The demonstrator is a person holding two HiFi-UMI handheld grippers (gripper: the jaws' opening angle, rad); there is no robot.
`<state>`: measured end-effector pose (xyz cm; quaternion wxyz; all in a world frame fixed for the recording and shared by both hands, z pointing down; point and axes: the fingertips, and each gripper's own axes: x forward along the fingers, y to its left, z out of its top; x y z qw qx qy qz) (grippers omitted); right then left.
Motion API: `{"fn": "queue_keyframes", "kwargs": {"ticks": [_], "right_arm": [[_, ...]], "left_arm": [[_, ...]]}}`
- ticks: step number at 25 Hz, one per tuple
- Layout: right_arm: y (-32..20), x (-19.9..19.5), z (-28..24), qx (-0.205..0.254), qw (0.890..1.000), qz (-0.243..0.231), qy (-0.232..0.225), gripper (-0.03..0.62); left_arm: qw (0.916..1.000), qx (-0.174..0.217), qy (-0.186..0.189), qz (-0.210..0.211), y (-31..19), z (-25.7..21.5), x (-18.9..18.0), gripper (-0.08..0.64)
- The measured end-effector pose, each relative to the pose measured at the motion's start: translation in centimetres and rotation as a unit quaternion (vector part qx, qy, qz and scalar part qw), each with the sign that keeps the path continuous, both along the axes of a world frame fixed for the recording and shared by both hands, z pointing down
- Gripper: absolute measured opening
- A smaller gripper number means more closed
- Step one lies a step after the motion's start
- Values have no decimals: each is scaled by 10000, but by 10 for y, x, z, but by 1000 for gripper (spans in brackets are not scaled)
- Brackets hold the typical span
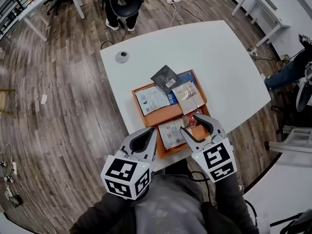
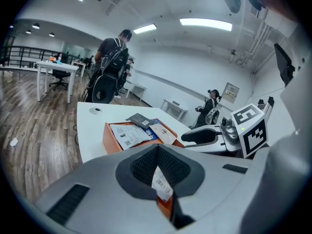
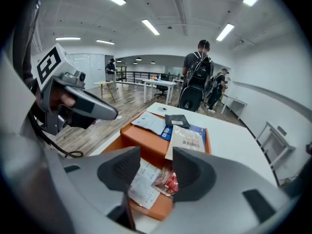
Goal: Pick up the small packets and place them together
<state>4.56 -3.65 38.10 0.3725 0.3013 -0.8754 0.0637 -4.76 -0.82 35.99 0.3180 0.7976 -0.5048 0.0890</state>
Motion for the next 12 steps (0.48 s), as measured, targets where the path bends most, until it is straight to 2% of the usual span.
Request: {"fn": "queue_keyframes", "kwargs": {"ticks": [7,12], "right_arm": [[21,-3,39,-557,9981,-225,98,204],[30,-23,64,-653,9940,-777,419,204]], "left_arm": [[9995,-298,-67,92,2,22,6,-3],[9990,-424,-106,-70,1,31,-2,-3]]}}
